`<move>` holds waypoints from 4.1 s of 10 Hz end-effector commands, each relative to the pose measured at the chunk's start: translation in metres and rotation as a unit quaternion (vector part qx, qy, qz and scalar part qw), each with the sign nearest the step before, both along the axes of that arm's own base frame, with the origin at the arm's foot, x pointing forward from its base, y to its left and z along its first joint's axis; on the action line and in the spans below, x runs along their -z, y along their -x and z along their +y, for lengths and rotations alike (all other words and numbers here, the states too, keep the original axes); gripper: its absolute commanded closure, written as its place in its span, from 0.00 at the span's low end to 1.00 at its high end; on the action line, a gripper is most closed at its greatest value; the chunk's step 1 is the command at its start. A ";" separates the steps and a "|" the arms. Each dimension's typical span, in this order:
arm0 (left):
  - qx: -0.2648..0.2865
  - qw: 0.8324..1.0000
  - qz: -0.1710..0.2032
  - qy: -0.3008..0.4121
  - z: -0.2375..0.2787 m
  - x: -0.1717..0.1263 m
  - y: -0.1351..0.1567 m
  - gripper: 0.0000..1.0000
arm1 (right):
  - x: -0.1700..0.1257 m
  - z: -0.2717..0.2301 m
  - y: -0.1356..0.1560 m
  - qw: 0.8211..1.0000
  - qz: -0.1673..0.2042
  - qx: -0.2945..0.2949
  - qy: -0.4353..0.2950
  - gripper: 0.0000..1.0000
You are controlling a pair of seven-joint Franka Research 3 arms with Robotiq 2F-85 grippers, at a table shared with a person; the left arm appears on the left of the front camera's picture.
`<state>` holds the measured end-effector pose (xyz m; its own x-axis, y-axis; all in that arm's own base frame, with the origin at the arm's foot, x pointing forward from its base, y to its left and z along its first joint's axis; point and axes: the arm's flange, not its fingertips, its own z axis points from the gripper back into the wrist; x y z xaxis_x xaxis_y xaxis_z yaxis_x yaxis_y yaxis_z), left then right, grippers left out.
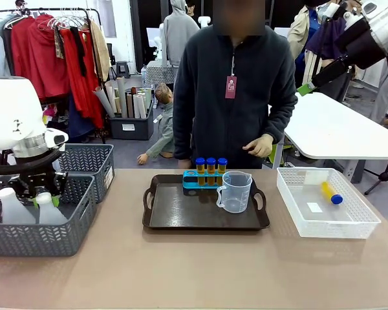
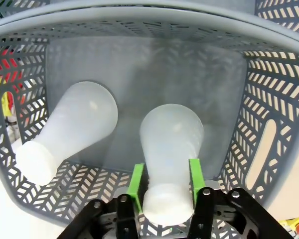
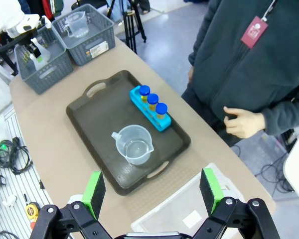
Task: Prepare the laboratory tools.
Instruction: Pick up one Small flask and place it on the Handle tray.
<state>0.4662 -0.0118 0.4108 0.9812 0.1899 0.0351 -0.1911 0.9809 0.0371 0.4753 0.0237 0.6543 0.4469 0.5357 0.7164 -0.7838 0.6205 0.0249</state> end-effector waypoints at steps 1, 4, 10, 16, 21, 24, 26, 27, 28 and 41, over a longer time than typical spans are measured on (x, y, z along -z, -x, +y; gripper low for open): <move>-0.003 1.000 -0.005 0.005 0.004 0.002 0.003 1.00 | -0.002 0.000 0.001 1.000 -0.001 -0.005 -0.009 0.00; -0.002 1.000 -0.005 0.009 0.003 0.002 0.005 1.00 | -0.002 0.000 0.001 1.000 -0.001 -0.005 -0.009 0.00; 0.030 0.999 -0.006 0.012 -0.015 -0.091 0.019 1.00 | -0.002 0.000 0.001 1.000 -0.001 -0.005 -0.009 0.00; 0.099 0.988 -0.121 0.006 -0.054 -0.245 0.038 1.00 | -0.002 0.000 0.001 1.000 -0.001 -0.005 -0.009 0.00; 0.179 0.973 -0.139 -0.045 -0.081 -0.313 0.048 1.00 | -0.002 0.000 0.001 1.000 -0.001 -0.005 -0.009 0.00; 0.171 0.974 -0.146 -0.036 -0.087 -0.313 0.052 1.00 | -0.002 0.000 0.001 1.000 -0.001 -0.005 -0.009 0.00; 0.171 0.974 -0.146 -0.036 -0.087 -0.313 0.052 1.00 | -0.002 0.000 0.001 1.000 -0.001 -0.005 -0.009 0.00; 0.171 0.974 -0.146 -0.036 -0.087 -0.313 0.052 1.00 | -0.002 0.000 0.001 1.000 -0.001 -0.005 -0.009 0.00; 0.171 0.974 -0.146 -0.036 -0.087 -0.313 0.052 1.00 | -0.002 0.000 0.001 1.000 -0.001 -0.005 -0.009 0.00; 0.375 0.909 -0.172 -0.051 -0.277 -0.298 -0.029 1.00 | -0.002 0.000 0.001 1.000 -0.001 -0.005 -0.009 0.00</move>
